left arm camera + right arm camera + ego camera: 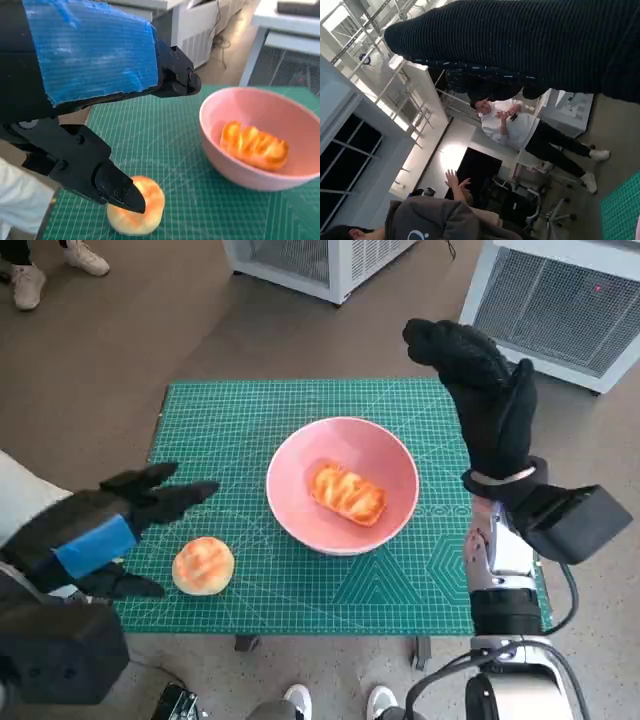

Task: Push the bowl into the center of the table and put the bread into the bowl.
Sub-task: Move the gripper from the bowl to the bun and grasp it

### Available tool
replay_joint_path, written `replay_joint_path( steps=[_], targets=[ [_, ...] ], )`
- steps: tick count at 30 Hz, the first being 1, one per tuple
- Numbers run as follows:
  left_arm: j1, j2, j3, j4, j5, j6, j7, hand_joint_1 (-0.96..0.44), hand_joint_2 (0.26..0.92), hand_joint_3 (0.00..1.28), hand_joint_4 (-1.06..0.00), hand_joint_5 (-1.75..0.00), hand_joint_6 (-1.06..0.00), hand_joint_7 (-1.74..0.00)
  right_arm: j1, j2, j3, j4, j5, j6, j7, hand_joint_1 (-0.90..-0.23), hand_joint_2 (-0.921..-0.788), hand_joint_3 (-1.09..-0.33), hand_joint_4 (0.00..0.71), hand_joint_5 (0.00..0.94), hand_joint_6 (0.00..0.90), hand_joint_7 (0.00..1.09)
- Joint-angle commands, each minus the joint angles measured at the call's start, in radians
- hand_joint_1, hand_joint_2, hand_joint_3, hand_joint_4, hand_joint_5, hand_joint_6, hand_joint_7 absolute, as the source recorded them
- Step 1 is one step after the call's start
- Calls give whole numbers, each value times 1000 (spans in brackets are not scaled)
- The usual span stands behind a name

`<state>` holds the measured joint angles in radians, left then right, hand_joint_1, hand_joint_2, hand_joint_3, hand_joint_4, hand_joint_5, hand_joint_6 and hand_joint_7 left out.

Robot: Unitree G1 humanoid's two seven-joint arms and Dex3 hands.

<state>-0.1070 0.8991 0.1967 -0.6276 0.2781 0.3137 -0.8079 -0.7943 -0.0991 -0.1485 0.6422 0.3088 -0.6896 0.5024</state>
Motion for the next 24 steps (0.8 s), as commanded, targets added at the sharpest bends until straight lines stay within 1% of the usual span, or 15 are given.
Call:
replay_joint_path(
  steps=[1, 4, 8, 12, 17, 24],
  targets=[
    [19, -5, -53, 24, 44, 7, 33, 14, 701, 7, -152, -11, -295, -6, 4, -1, 1, 19, -2, 6, 12, -740, -921, -757, 224, 0, 40, 539],
    [19, -5, -77, 34, 62, 8, 43, 26, 703, 7, -161, -10, -300, -7, 2, -1, 0, 22, -2, 5, 13, -739, -921, -757, 224, 1, 39, 542],
    [13, -16, -165, 101, 128, -8, 73, 38, 707, 9, -169, -8, -302, -5, 2, -1, -1, 25, -4, 6, 11, -736, -921, -757, 224, 0, 37, 546],
    [-3, -28, -224, 156, 165, -9, 87, 53, 711, 10, -173, -6, -300, -3, 3, -2, -1, 25, -5, 4, 10, -735, -921, -757, 224, 0, 36, 548],
    [-24, -43, -272, 224, 196, -18, 103, 100, 719, 12, -173, -2, -298, -1, 5, -3, 0, 22, -6, 3, 11, -735, -921, -757, 225, 1, 35, 551],
    [-34, -66, -325, 305, 268, -44, 165, 125, 724, 13, -185, -4, -334, -14, 10, -6, 3, 13, -7, 11, 12, -738, -921, -757, 224, 0, 32, 555]
  ],
)
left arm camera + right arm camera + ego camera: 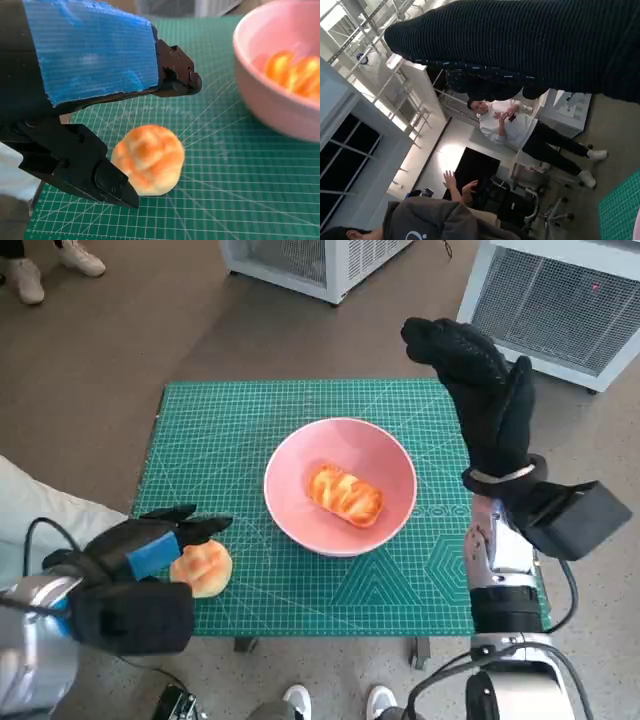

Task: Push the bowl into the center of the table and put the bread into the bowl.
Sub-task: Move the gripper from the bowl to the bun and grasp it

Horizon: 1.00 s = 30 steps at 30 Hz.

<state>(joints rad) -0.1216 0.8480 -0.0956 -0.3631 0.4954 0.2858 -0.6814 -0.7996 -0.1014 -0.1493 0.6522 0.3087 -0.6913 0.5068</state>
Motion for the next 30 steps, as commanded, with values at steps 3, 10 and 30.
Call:
replay_joint_path(
  steps=[3, 10, 30],
  targets=[
    [-23, -25, -53, 68, 78, -22, 57, 121, 725, 13, -189, -4, -349, -17, 16, -5, 3, 4, -5, 16, 9, -740, -921, -757, 224, 0, 31, 557],
    [-19, -41, -93, 134, 121, -62, 88, 118, 729, 14, -216, -11, -396, -27, 18, -6, 1, 1, 2, 20, 16, -742, -921, -756, 224, 0, 30, 561],
    [-56, -97, -155, 316, 215, -155, 258, 196, 853, 43, -761, -345, -795, -167, 23, 0, 2, -13, 2, 21, 16, -739, -921, -750, 226, 1, 26, 565]
  ],
)
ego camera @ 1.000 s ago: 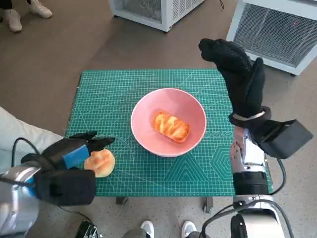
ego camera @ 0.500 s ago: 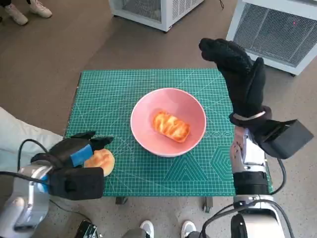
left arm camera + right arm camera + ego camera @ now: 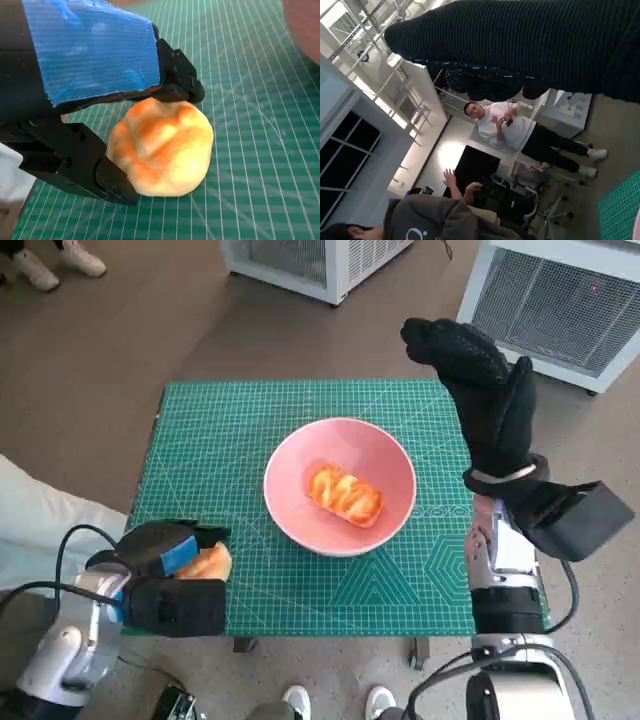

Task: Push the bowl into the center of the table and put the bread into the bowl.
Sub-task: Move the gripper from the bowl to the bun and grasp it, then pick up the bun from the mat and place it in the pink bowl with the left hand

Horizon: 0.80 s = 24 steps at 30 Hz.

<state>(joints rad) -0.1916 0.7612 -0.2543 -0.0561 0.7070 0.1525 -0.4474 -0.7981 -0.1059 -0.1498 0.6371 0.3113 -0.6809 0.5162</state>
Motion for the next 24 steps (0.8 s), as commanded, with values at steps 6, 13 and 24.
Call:
replay_joint_path(
  steps=[6, 13, 24],
  targets=[
    [27, -3, 11, 10, -11, -48, 35, 106, 914, 54, -742, -1107, -657, -849, 24, 8, 4, -1, -3, 10, 4, -745, -921, -751, 225, 1, 24, 566],
    [31, -5, 20, 20, -19, -64, 39, 11, 920, 41, -763, -1190, -629, -1031, 24, 9, 3, 4, 3, 10, 10, -748, -921, -749, 226, 1, 24, 567],
    [20, 0, 33, -4, -24, -61, 18, 3, 920, 44, -765, -1180, -615, -1071, 28, 10, 1, 6, 6, 12, 14, -742, -921, -745, 222, 0, 19, 567]
  ],
)
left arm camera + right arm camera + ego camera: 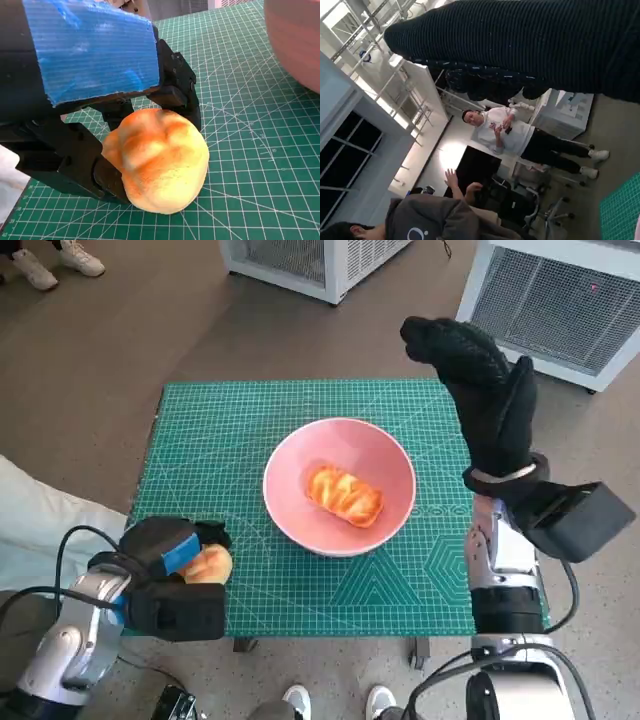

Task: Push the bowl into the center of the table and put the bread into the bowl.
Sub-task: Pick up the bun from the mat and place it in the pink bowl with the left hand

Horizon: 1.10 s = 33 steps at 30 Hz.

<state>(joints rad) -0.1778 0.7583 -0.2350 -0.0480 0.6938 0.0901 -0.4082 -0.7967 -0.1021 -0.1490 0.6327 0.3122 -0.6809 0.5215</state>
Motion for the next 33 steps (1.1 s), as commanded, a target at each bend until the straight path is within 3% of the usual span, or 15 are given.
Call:
replay_joint_path(
  steps=[1, 10, 18, 26, 33],
  targets=[
    [3, 4, 19, -22, -14, 6, -28, 3, 920, 52, -757, -1178, -601, -1097, 27, 6, -1, 11, 5, 11, 9, -742, -921, -745, 222, 0, 18, 567],
    [-44, 19, 92, -138, -57, 45, -106, 2, 921, 151, -623, -1249, -497, -1274, 23, 5, -4, 16, 3, 12, 7, -741, -921, -744, 222, 0, 15, 563],
    [-141, 15, 174, -225, -107, 102, -157, 3, 921, 124, -646, -1212, -534, -1246, 19, 4, -5, 23, -1, 7, 5, -741, -921, -744, 222, 1, 16, 562],
    [-295, 6, 209, -261, -106, 147, -153, 3, 921, 93, -675, -1155, -573, -1233, 18, 6, -5, 28, -4, 3, 2, -744, -921, -743, 222, 0, 14, 558],
    [-496, -15, 192, -214, -112, 146, -135, 3, 920, 85, -670, -1130, -597, -1240, 18, 8, -7, 33, -1, 0, 3, -749, -921, -743, 222, 0, 14, 556]
  ],
)
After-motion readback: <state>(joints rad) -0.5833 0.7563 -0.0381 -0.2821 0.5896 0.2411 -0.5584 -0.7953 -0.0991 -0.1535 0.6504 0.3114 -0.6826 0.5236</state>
